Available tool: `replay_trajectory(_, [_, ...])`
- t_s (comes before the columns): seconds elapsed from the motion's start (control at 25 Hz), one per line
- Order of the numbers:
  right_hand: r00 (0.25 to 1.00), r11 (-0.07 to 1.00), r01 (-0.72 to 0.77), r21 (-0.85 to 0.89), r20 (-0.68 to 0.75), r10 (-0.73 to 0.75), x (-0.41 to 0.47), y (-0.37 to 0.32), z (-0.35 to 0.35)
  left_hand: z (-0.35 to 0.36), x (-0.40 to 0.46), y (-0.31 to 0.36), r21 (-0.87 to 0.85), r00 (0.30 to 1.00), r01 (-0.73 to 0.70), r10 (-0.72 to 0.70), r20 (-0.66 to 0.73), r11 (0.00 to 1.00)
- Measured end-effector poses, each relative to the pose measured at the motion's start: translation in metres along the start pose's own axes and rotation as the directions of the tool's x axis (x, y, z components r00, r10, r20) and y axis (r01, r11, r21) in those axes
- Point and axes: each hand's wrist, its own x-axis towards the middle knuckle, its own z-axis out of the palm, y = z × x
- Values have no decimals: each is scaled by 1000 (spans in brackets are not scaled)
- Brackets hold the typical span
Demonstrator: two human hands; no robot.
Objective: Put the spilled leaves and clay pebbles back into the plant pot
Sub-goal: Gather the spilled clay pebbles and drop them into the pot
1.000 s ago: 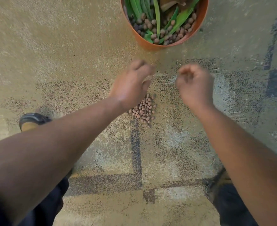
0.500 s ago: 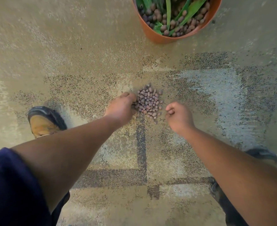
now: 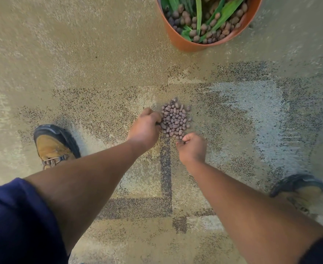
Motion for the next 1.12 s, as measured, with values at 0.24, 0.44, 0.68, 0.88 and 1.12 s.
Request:
replay_trajectory(0.24, [997,989,53,-137,64,-45,4,10,-10,-9,0,-7,59,997,-27,31,-67,998])
replay_trajectory(0.44, [1000,998,17,68,-18,-15,1,-8,-31,-22,3,-5,-9,996,1,-2,-94,1000])
replay_trajectory(0.68, [836,761,524,383,-401,-374,-1,-101,-110,-87,24,71,-204,828,-400,257,-499,894])
replay_trajectory(0.88, [712,709,665,234,-484,-509,33,-158,-156,-128,70,122,-167,756,-486,317,-573,858])
replay_trajectory(1.12, [684,727,678,112,-459,-567,52,-142,-153,-122,75,110,-158,785,-462,320,-529,873])
